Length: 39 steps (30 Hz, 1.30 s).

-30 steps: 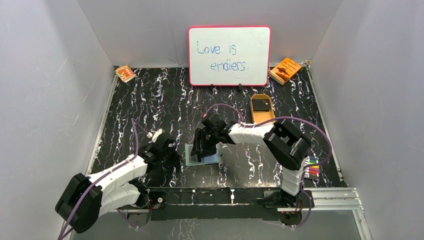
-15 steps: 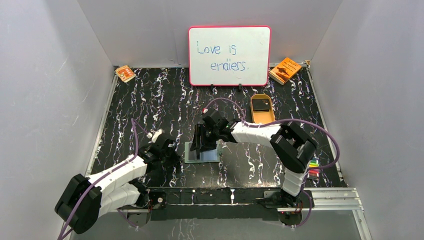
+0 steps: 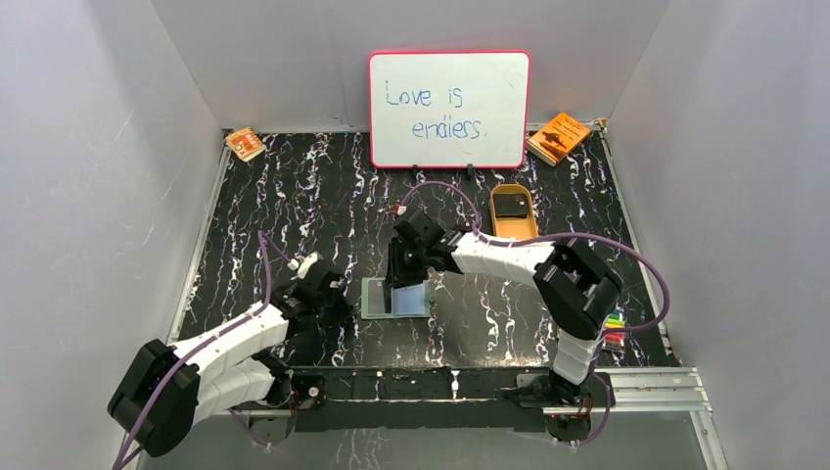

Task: Put the credit cards into the card holder
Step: Insert the credit card into the card holder, then pick up the credit card from the storage box.

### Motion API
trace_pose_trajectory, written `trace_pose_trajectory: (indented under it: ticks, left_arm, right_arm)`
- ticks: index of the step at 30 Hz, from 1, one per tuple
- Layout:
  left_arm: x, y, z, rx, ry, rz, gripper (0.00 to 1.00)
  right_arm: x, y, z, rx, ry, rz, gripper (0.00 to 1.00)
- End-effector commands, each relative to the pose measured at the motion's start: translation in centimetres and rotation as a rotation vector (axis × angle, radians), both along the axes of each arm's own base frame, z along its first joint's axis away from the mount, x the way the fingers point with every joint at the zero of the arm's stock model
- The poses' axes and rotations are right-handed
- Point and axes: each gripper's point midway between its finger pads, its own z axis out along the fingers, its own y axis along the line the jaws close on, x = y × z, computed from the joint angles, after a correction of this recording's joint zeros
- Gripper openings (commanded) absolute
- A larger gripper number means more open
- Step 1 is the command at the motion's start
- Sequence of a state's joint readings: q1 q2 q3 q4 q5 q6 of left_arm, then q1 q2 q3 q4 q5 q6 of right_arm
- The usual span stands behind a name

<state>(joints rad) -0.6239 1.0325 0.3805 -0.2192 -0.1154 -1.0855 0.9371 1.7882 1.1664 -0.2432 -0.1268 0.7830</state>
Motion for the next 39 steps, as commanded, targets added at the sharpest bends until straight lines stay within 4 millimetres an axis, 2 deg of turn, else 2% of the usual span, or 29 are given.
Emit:
trace_pose_trajectory:
  ticks: [1, 4, 6, 7, 8, 11, 15, 18, 21, 25, 29, 32, 35, 39]
  left_arm:
    - [-0.7, 1.3, -0.2, 0.076, 0.034, -0.009, 0.00]
    - [0.2, 1.3, 1.5, 0.085, -0.014, -0.010, 0.00]
    - [1.0, 1.2, 3.3, 0.081, -0.073, -0.024, 0.00]
    - [1.5, 0.9, 4.4, 0.072, -0.108, -0.038, 0.03]
    - [1.9, 0.6, 5.3, 0.065, -0.138, -0.056, 0.08]
    - [2.6, -0.4, 7.5, 0.034, -0.211, -0.123, 0.27]
    - [2.8, -2.5, 9.1, -0.041, -0.269, -0.237, 0.61]
    - [2.8, -3.8, 9.7, -0.093, -0.291, -0.280, 0.73]
    - [2.7, -4.4, 9.7, -0.118, -0.283, -0.299, 0.78]
    - [2.9, -3.9, 8.9, -0.085, -0.256, -0.270, 0.81]
    - [3.3, -2.7, 8.3, -0.040, -0.250, -0.207, 0.85]
    - [3.4, -2.1, 8.0, -0.022, -0.249, -0.176, 0.86]
    - [3.2, -1.9, 7.9, -0.024, -0.242, -0.159, 0.86]
    - [2.9, -1.9, 7.6, -0.041, -0.235, -0.141, 0.85]
  right_arm:
    - [1.6, -0.6, 1.8, -0.047, -0.091, -0.009, 0.30]
    - [2.6, -2.4, 3.6, -0.074, -0.200, -0.040, 0.29]
    - [3.0, -4.3, 4.8, -0.102, -0.280, -0.061, 0.35]
    - [3.0, -5.7, 4.8, -0.135, -0.310, -0.068, 0.39]
    - [2.8, -6.8, 5.4, -0.148, -0.337, -0.070, 0.44]
    - [1.7, -9.4, 5.5, -0.174, -0.366, -0.058, 0.53]
    - [0.1, -12.2, 4.9, -0.177, -0.356, -0.082, 0.60]
    - [-0.1, -14.0, 5.2, -0.152, -0.368, -0.157, 0.63]
    - [0.7, -15.3, 6.5, -0.092, -0.426, -0.247, 0.66]
    - [2.7, -18.0, 7.9, -0.119, -0.465, -0.320, 0.72]
    - [6.7, -22.1, 9.7, -0.233, -0.482, -0.449, 0.74]
    - [10.0, -24.4, 10.5, -0.088, -0.421, -0.579, 0.72]
    - [12.3, -24.9, 11.3, 0.117, -0.373, -0.692, 0.69]
    - [15.2, -26.2, 10.9, 0.220, -0.307, -0.936, 0.68]
